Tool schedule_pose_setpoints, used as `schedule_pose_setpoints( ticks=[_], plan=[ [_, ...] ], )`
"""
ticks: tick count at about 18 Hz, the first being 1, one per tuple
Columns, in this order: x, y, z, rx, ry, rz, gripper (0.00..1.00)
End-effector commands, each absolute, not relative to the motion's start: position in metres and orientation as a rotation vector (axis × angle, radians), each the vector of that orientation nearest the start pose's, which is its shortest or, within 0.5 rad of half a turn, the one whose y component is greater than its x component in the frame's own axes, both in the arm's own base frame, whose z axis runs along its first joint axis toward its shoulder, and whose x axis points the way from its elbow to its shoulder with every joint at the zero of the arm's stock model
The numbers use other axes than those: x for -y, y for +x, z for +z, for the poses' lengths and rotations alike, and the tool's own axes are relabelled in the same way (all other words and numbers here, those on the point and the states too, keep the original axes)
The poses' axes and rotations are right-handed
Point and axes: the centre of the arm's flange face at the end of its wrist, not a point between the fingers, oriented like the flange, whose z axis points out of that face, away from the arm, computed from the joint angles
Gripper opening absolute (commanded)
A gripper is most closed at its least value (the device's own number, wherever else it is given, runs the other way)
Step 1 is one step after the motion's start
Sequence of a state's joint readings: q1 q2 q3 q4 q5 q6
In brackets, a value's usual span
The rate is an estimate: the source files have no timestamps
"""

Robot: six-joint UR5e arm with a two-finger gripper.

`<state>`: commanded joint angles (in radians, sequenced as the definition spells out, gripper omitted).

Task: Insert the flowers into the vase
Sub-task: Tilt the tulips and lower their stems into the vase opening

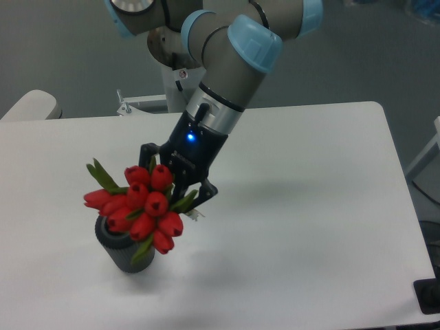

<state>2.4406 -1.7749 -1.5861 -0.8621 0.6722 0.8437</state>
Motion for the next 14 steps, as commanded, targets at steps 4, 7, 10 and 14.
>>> schedule_pose_setpoints(
  ticks=[4, 7, 10, 14],
  plan=[
    [-0.536, -0.303, 0.508, -0.262, -2.078, -0.298, 0.39],
    [-0.535, -0.303, 0.523, -0.272, -2.062, -0.279, 0.39],
    [-0.535, -0.294, 0.536, -0.285, -2.046, -0.276, 0.39],
    [-0.541, -0.273, 0.537, -0.326, -1.995, -0.345, 0.38]
  ],
)
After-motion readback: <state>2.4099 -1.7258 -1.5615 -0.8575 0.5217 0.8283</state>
